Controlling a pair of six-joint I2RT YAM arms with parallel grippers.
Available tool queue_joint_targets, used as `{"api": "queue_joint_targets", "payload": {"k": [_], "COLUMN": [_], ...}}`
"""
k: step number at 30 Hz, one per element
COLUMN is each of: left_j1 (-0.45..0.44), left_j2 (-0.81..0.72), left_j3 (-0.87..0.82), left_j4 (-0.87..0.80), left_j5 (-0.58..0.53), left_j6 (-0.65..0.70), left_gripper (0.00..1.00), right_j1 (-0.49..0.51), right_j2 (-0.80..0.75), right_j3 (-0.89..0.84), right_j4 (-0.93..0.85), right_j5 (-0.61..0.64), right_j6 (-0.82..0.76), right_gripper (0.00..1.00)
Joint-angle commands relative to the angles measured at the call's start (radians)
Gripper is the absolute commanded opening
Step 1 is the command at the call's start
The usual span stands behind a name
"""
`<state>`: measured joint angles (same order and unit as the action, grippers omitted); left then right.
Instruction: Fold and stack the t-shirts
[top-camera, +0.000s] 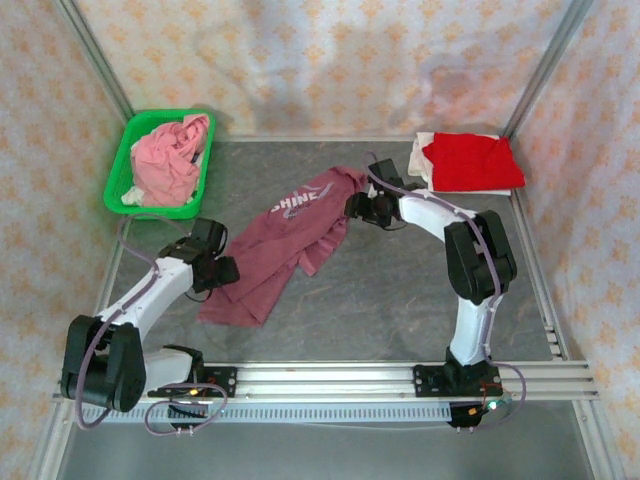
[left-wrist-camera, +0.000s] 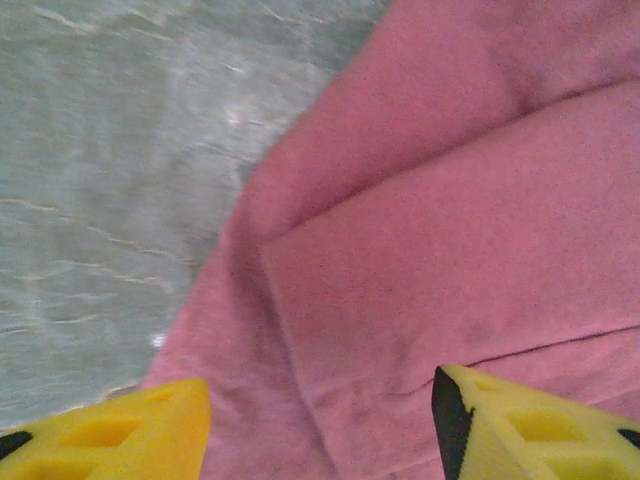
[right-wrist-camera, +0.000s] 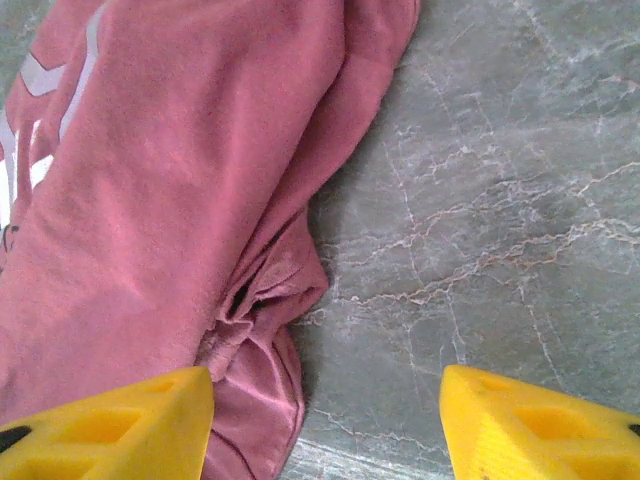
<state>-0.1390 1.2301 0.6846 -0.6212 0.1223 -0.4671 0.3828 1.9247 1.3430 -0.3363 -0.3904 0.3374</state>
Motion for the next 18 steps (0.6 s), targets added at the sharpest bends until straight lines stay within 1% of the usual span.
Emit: {"api": "queue_joint_targets", "payload": {"k": [1,3,8,11,13,15,16,18], "left_j1": [0.002,-0.013,-0.039,-0.060,-0.065,-0.064,-0.065,-0.065], "left_j2": [0.023,0.042,0.097,0.080,0.069,0.058,0.049,0.024], "left_j3": [-0.033,-0.050,-0.078,-0.106,-0.110,-0.097,-0.089,-0.061], "left_j4": [0.122,0.163,0.177,0.187,0.186,0.169,0.154,0.116], "left_j5": [0.109,0.142,0.140,0.125,0.112,0.104,0.097,0.080], "left_j6": [-0.061,-0.087,-0.120,-0.135,-0.140,-0.139,-0.136,-0.130], "left_gripper": [0.58,0.54,0.51,0.38,0.20,0.10,0.01,0.00], "right_j1": [-0.005,-0.005,-0.005,-0.005,-0.005,-0.005,-0.005,-0.005], "right_j2": [-0.039,-0.039,-0.039,-0.040,-0.040,-0.038,-0.038,-0.038], "right_j3": [0.004,0.004,0.002,-0.006,-0.010,-0.009,-0.009,-0.012], "right_j4": [-0.013,-0.005,-0.001,0.000,0.000,-0.003,-0.002,0.000], "right_j5": [0.023,0.020,0.022,0.021,0.028,0.029,0.030,0.034], "right_j6": [-0.016,-0.014,-0.010,-0.012,-0.014,-0.014,-0.012,-0.002], "right_gripper": [0.62,0.62,0.62,0.62,0.63,0.63,0.63,0.63]}}
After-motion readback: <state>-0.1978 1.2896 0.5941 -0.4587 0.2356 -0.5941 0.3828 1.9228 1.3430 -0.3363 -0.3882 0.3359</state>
